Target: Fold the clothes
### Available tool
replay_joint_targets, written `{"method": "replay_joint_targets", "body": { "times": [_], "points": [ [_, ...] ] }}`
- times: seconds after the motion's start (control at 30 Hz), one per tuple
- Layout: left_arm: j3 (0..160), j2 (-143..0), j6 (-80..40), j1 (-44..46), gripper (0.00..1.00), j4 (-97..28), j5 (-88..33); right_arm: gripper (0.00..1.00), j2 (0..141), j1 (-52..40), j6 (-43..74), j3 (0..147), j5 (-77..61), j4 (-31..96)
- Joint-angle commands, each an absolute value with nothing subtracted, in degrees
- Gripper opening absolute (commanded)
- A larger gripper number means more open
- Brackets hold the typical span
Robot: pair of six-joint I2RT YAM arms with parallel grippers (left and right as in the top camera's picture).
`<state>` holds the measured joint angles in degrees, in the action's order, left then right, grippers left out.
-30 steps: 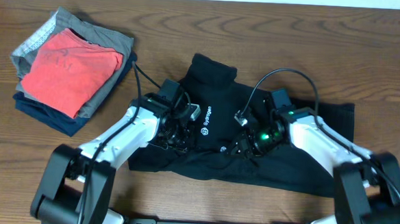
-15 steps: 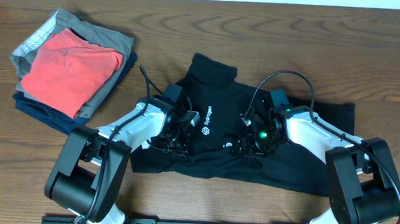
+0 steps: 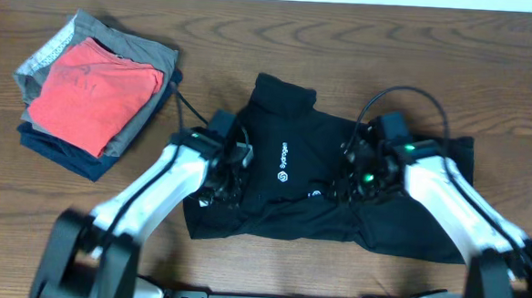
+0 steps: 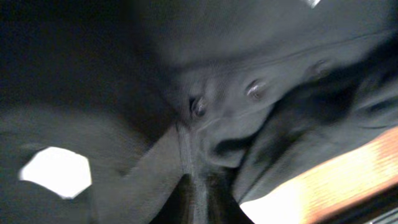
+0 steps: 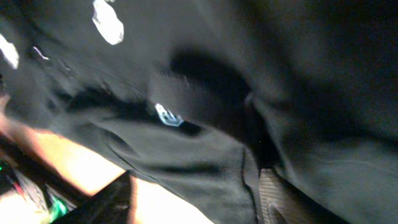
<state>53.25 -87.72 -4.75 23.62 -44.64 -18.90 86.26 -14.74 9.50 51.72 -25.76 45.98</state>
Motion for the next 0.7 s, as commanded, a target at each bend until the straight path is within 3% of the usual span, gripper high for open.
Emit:
{"method": "replay_joint_targets", "body": {
  "times": [0.0, 0.07, 0.3, 0.37, 0.67],
  "points": [
    [57.5, -81.9, -5.0, 22.5, 0.29, -42.5, -14.0, 0.86, 79.8, -13.1, 8.0, 54.0, -23.8, 45.0],
    [59.9, -81.1, -5.0, 21.2, 0.40, -41.0, -12.4, 0.86, 76.9, -12.5, 8.0, 54.0, -23.7, 44.1],
    [72.4, -90.3, -2.3, 15.5, 0.53, -39.1, -14.5, 0.89, 74.9, -11.2, 13.9, 54.0, -13.7, 45.5],
    [77.5, -95.6, -1.8, 14.9, 0.61, -38.9, -15.1, 0.90, 74.9, -11.0, 15.8, 54.0, -11.7, 46.1],
    [97.3, -119.2, 2.9, 14.7, 0.71, -38.0, -17.8, 0.91, 74.9, -10.9, 17.4, 54.0, -11.7, 48.9]
  ]
}}
